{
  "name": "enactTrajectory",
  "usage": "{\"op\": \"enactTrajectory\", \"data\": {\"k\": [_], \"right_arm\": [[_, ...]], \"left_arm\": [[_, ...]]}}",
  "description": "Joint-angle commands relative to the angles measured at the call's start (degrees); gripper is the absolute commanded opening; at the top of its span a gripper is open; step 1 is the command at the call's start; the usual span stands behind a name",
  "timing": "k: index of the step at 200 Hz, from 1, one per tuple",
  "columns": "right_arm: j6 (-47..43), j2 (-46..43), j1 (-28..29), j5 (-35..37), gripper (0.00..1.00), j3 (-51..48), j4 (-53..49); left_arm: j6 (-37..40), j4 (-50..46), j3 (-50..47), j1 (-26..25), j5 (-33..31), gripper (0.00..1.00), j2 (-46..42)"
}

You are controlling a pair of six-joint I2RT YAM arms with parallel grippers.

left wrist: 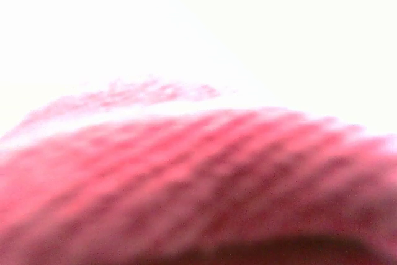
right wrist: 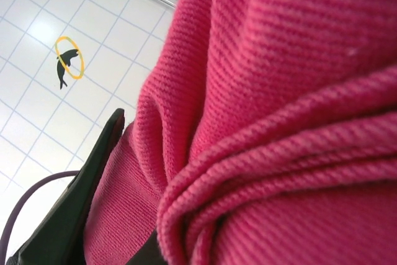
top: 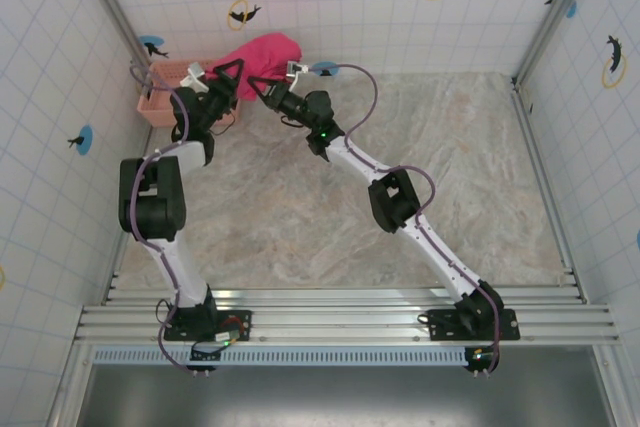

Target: Roll up the long pants

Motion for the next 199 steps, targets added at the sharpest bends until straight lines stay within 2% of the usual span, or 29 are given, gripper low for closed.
{"op": "enactTrajectory", "data": {"k": [1,7,10,38,41,47,51,67,72,79,95,114,126,151,171,199], "right_arm": [[-0.8,-1.4,3.5,-6.6,0.0,2.2,14.5],[-1.1,-1.4,3.6,-6.9,0.0,2.1,14.3],[-1.2,-1.5,3.7,-6.9,0.0,2.2,14.1],[-2.2,-1.7,3.9,-7.7,0.0,2.2,12.2],[-2.3,-1.6,3.9,-7.7,0.06,2.2,11.9],[-2.3,-1.8,3.6,-7.8,0.3,2.0,11.3],[-2.1,-1.8,3.5,-7.9,0.41,1.7,10.8],[0.8,-3.0,2.4,-7.6,0.71,-1.9,13.9],[2.7,-3.9,1.9,-7.9,0.99,-4.0,14.4],[3.9,-5.6,1.2,-7.9,0.97,-8.1,17.4],[3.7,-13.9,-0.2,-6.2,0.97,-27.0,22.7],[-8.0,-27.3,-2.4,-6.2,0.97,-50.9,18.8],[-14.7,-34.1,-3.6,-7.2,0.97,-61.0,15.3],[-19.5,-42.8,-6.0,-8.9,0.97,-73.8,12.8],[-21.0,-46.3,-7.2,-9.7,0.97,-82.6,13.4],[-23.7,-49.1,-7.8,-9.6,0.97,-91.1,13.3]], "left_arm": [[-1.4,1.8,3.2,-0.6,-1.3,0.53,2.9],[-2.3,2.5,3.8,-0.7,-0.9,0.15,3.6],[-2.7,2.8,4.0,-0.6,-0.8,0.0,3.9],[-7.2,8.0,5.2,-0.6,-0.2,0.0,6.8],[-7.7,8.9,5.3,-0.6,-0.3,0.0,7.2],[-8.5,10.8,5.7,-0.6,-0.7,0.0,7.9],[-9.3,12.0,5.9,-0.5,-1.1,0.0,8.4],[-12.2,14.6,7.5,-0.1,-2.9,0.0,10.2],[-13.0,15.1,8.6,0.1,-3.1,0.0,10.9],[-13.8,15.4,9.8,0.5,-3.3,0.0,11.7],[-14.7,14.5,14.3,1.4,-4.4,0.0,12.8],[-15.6,13.5,19.3,2.6,-6.7,0.0,14.4],[-16.7,13.6,23.1,3.3,-8.6,0.0,15.9],[-19.2,13.5,31.5,4.5,-11.7,0.0,19.4],[-20.0,14.3,35.5,5.2,-13.8,0.0,20.7],[-18.2,15.0,30.2,7.7,-15.8,0.0,17.8]]}}
